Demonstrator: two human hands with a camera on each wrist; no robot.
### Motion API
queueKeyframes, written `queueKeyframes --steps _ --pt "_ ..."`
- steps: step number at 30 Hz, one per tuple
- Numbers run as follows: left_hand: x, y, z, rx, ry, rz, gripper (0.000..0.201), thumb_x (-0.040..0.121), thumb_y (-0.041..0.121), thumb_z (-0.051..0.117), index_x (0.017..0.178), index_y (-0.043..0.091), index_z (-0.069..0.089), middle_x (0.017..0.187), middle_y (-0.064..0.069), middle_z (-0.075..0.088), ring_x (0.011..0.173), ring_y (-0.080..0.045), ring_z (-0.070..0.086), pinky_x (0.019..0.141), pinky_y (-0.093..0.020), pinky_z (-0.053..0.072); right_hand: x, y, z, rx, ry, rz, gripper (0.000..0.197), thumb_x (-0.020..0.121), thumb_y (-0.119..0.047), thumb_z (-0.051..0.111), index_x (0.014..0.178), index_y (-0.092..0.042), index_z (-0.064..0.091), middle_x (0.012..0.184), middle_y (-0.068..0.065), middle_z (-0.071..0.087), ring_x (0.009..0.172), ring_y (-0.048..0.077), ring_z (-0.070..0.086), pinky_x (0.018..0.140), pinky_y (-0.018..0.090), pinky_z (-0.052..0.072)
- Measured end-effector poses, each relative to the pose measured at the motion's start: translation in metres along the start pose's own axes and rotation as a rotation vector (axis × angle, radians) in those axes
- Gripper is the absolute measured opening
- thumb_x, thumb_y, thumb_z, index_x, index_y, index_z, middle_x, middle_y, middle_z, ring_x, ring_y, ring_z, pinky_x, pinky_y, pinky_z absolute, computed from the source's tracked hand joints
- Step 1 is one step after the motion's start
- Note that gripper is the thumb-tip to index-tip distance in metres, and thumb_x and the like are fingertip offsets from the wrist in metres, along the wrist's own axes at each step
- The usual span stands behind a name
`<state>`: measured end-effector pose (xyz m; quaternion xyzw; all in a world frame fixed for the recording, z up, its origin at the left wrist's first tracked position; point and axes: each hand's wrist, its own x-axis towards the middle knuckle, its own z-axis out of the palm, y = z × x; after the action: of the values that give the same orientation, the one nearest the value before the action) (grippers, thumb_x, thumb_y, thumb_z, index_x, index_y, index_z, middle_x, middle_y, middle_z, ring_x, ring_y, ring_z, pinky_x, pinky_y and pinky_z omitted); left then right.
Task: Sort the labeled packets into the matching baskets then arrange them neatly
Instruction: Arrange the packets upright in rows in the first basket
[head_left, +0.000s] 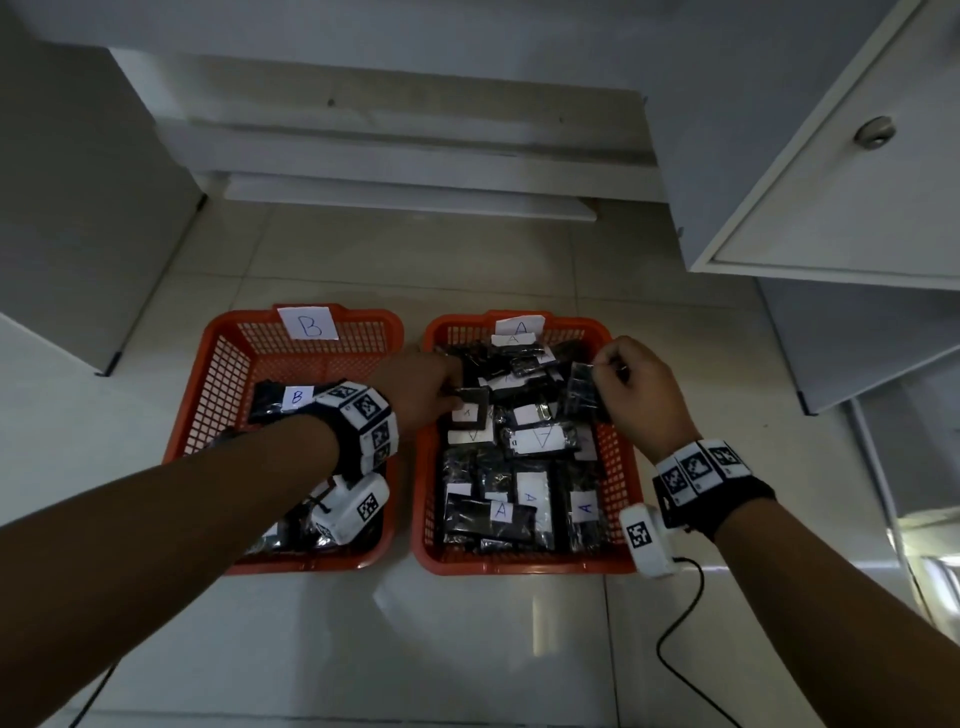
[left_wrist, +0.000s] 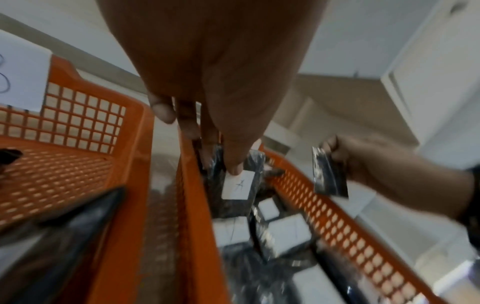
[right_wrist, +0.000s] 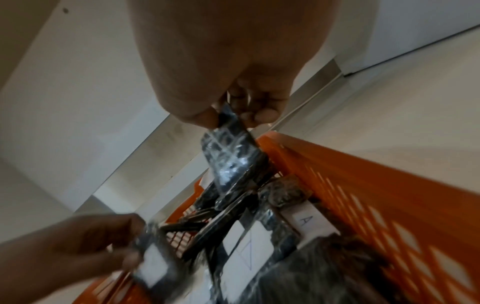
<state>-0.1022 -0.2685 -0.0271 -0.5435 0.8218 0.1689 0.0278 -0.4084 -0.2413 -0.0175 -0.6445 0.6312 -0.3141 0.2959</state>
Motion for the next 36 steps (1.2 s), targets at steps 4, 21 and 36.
queueKeyframes --steps 4,21,36 --pt "-0.002 -0.01 -0.015 -0.23 0.058 -0.004 0.021 0.094 0.04 0.069 0.107 0.023 0.064 0.093 0.009 0.066 0.085 -0.015 0.065 0.065 -0.029 0.042 -0.017 -0.008 0.001 0.097 -0.148 -0.02 0.014 0.094 -0.014 0.067 0.095 -0.026 0.062 0.096 -0.004 0.069 0.083 0.006 0.066 0.069 0.022 0.053" --pt "-0.022 0.011 -0.014 -0.357 -0.081 0.024 0.022 0.094 0.036 0.071 0.112 0.024 0.066 0.097 0.014 0.064 0.085 -0.003 0.06 0.064 -0.017 0.039 -0.048 0.001 0.013 -0.488 -0.565 -0.423 0.013 0.093 -0.041 0.065 0.103 -0.034 0.06 0.11 -0.015 0.055 0.103 0.007 0.053 0.086 0.034 0.055" --pt "-0.037 0.0 -0.003 -0.318 -0.15 -0.02 0.022 0.097 0.037 0.065 0.116 0.026 0.062 0.1 0.008 0.067 0.088 -0.009 0.065 0.069 -0.023 0.051 -0.001 0.018 -0.004 -0.413 -0.459 -0.173 0.014 0.102 -0.028 0.054 0.106 -0.025 0.067 0.104 -0.002 0.057 0.097 0.017 0.056 0.082 0.036 0.048"
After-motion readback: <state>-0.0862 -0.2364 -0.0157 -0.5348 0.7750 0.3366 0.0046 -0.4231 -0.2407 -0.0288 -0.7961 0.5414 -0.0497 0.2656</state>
